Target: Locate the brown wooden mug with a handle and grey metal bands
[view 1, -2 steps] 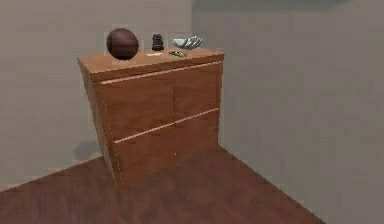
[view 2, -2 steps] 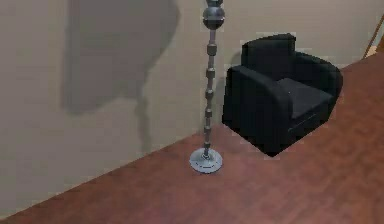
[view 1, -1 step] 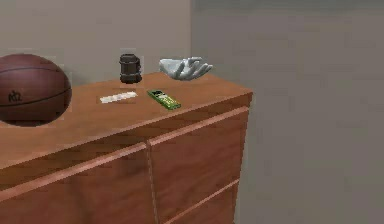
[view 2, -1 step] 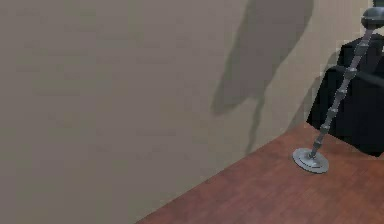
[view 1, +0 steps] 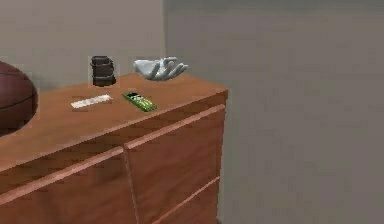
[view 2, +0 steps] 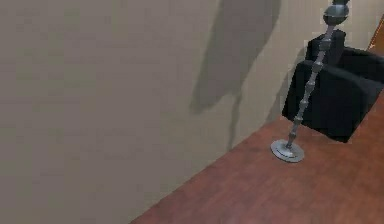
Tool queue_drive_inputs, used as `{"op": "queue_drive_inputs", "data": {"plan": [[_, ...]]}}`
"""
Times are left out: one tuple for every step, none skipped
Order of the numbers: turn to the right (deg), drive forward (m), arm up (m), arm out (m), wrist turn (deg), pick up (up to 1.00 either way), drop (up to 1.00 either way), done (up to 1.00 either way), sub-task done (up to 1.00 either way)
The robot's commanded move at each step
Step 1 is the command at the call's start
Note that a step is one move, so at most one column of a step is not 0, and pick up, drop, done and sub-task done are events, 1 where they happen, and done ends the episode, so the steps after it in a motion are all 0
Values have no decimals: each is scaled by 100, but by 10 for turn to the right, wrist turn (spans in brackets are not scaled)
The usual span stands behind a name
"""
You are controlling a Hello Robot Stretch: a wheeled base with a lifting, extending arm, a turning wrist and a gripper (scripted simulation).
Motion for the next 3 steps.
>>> {"op": "queue_drive_inputs", "data": {"plan": [[0,15,0,0,0,0,0,0,0],[-240,0,0,0,0,0,0,0,0],[0,0,0,0,0,0,0,100,0]]}}
